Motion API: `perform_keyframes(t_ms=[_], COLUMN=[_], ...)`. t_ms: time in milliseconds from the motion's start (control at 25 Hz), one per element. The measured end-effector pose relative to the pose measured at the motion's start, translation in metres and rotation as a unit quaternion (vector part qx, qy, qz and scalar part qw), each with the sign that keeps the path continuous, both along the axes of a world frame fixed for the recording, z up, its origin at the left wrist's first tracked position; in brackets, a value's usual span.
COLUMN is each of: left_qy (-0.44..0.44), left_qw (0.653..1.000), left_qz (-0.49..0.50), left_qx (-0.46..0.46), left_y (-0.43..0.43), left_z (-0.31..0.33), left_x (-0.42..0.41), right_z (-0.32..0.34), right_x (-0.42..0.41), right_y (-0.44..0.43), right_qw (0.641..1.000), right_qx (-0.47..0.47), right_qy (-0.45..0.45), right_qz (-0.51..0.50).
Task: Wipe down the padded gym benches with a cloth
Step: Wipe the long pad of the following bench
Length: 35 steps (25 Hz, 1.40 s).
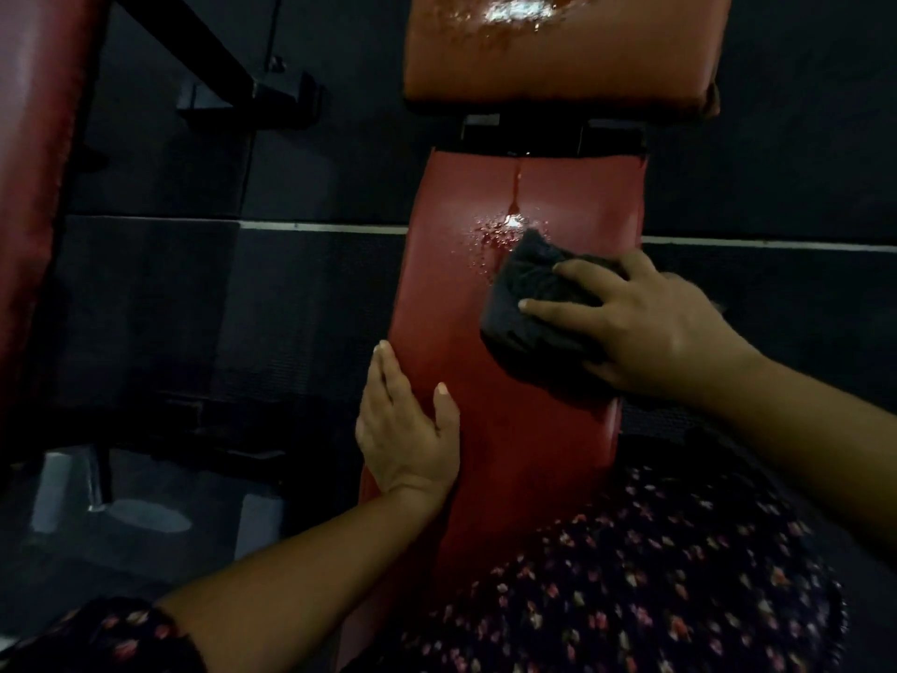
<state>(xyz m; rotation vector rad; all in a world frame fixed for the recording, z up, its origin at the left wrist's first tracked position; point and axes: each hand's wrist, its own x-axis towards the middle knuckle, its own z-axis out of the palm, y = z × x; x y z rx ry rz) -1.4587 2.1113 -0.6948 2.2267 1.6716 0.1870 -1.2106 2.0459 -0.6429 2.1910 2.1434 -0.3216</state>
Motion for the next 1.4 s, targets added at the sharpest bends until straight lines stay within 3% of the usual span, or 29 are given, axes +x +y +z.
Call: perform_keyframes(t_ms=[160, 240, 320, 400, 600, 760, 920, 1080, 1400], left_qy=[-0.006, -0.019, -0.055, -0.065, -0.067, -0.073, -0.063, -0.08, -0.082], left_qw=[1.0, 0.992, 0.953, 0.929, 0.927, 0.927, 0.928, 0.935, 0.943], left_qz=[-0.015, -0.118, -0.285, -0.351, -0.357, -0.355, -0.356, -0.34, -0.301], left_qx=[0.001, 0.044, 0.089, 0.096, 0.09, 0.094, 0.087, 0.065, 0.117], left_y=[0.0, -0.007, -0.015, -0.015, -0.01, -0.011, -0.012, -0.007, 0.066], left_z=[-0.002, -0.001, -0.005, -0.008, -0.004, -0.006, -0.004, 0.002, 0.005], left_x=[-0.005, -0.01, -0.019, -0.021, -0.023, -0.024, -0.024, -0.021, 0.016], right_z=[0.019, 0.02, 0.02, 0.02, 0.024, 0.022, 0.02, 0.018, 0.007], right_x=[-0.029, -0.048, -0.065, -0.072, -0.044, -0.05, -0.099, -0.093, -0.015], right_y=[0.044, 0.073, 0.1, 0.114, 0.077, 0.055, 0.094, 0.11, -0.024], right_qw=[0.997, 0.997, 0.997, 0.997, 0.989, 0.996, 0.996, 0.998, 0.989], right_qx=[-0.032, -0.015, -0.016, -0.012, -0.04, -0.024, -0.028, -0.005, 0.019], right_qy=[-0.06, -0.062, -0.066, -0.071, -0.06, -0.072, -0.058, -0.042, -0.047], right_qz=[0.032, 0.041, 0.021, 0.007, 0.128, 0.049, 0.066, -0.051, -0.136])
